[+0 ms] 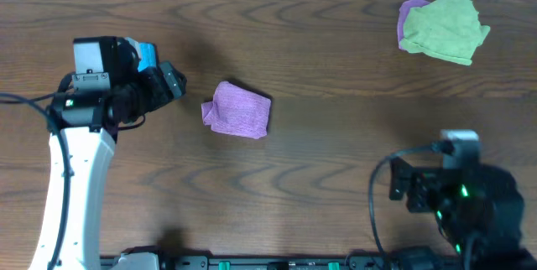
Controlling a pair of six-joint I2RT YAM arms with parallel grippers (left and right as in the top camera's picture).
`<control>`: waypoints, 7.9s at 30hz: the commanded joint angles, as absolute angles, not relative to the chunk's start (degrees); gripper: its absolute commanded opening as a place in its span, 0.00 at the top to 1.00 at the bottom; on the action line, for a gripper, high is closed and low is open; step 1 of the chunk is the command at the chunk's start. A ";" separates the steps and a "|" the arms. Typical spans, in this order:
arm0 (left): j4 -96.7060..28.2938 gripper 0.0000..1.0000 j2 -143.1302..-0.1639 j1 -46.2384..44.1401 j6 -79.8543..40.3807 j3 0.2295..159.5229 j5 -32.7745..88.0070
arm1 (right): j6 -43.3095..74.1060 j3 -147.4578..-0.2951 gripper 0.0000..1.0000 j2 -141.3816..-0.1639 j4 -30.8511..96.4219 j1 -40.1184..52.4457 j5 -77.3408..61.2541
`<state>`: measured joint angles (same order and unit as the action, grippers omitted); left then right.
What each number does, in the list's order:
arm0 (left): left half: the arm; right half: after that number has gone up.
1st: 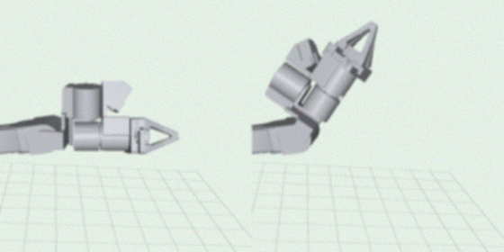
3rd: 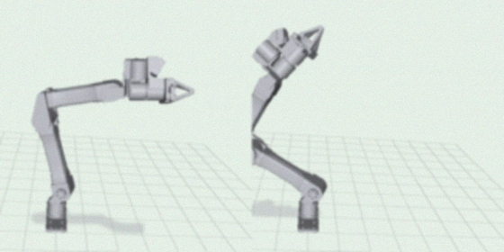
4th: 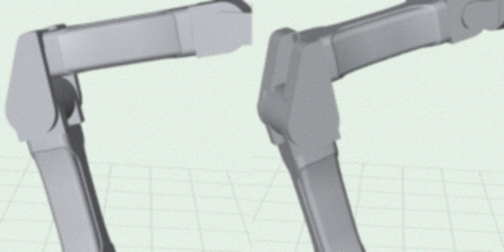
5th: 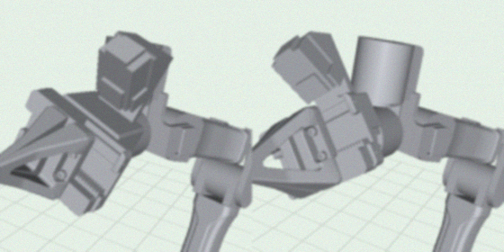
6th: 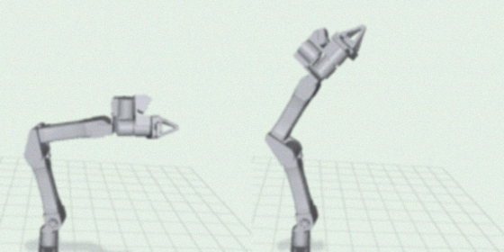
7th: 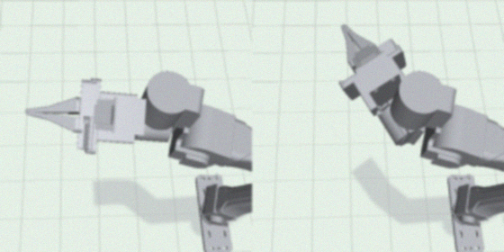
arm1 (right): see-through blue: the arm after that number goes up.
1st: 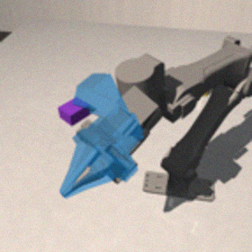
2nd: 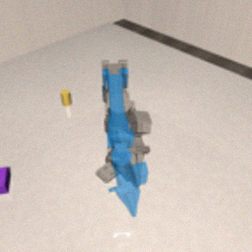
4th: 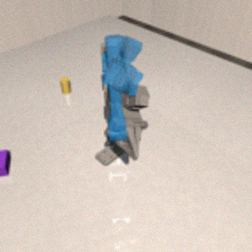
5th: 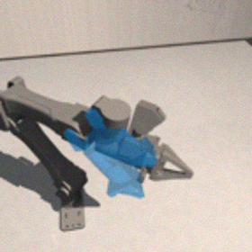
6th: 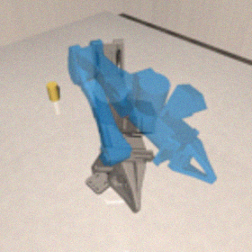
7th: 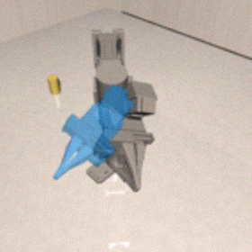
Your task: Fold the cloth
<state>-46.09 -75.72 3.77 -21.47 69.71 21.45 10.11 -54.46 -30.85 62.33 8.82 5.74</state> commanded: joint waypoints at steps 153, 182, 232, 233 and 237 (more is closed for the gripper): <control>28.23 0.94 -83.29 -3.77 -58.08 36.77 32.69 | 32.53 -46.65 0.01 -26.37 64.31 7.90 14.74; 14.00 0.94 -87.64 12.78 -47.16 55.05 23.09 | 32.53 -46.65 0.01 -26.37 64.31 7.90 14.74; 15.25 0.94 -107.53 16.97 -44.71 67.35 18.70 | 32.53 -46.65 0.01 -26.37 64.31 7.90 14.74; 14.52 0.94 -107.53 16.97 -44.60 67.35 18.00 | 32.53 -46.65 0.01 -26.37 64.31 7.90 14.74; 12.71 0.94 -107.53 16.97 -42.11 67.35 17.02 | 32.53 -46.65 0.01 -26.37 64.31 7.90 14.74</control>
